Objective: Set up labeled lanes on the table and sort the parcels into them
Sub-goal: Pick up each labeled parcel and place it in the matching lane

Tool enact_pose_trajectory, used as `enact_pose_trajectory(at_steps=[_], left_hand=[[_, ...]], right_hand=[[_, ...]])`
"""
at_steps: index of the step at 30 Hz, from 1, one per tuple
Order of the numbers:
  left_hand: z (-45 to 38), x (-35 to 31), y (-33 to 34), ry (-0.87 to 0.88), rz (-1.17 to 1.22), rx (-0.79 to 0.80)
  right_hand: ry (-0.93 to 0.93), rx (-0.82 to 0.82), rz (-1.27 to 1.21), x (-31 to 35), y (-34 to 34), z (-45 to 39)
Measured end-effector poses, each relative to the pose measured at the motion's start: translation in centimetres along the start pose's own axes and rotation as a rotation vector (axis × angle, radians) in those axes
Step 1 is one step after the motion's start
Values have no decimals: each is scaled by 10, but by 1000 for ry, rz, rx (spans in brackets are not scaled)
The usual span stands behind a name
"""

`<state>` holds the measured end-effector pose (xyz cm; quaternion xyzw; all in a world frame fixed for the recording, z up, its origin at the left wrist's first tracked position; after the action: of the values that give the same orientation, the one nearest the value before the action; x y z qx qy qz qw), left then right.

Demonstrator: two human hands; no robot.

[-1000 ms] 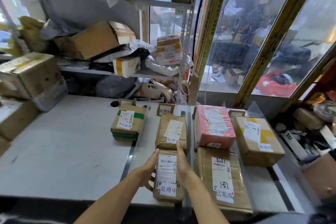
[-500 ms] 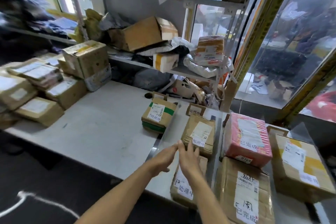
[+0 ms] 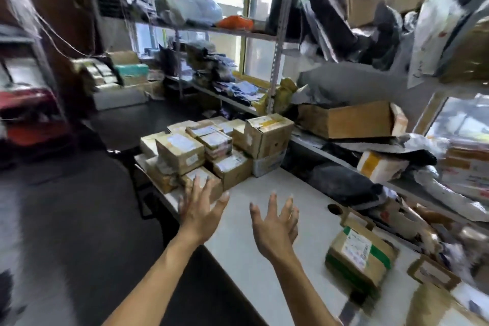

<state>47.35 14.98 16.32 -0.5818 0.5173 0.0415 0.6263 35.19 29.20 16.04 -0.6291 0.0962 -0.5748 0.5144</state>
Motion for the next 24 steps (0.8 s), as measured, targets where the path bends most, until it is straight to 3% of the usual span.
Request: enact_pose_trajectory(at_steps=[10, 24], left_hand=[[-43, 160, -109, -159, -178, -155], [-117, 234, -133, -359, -144, -197]], right_hand=[[-138, 63, 118, 135, 123, -47], [-286, 156, 169, 253, 202, -114]])
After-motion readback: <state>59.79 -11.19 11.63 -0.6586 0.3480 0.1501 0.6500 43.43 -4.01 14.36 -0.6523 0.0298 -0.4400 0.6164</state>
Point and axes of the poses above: each hand's wrist, its own z-axis away from the middle knuckle, its own y-axis out of the palm, x = y × z, the point moved 4 cm from there along -z, towards the middle knuckle, and after that the axes turned 8 degrees about y, right-handed, at the moved point
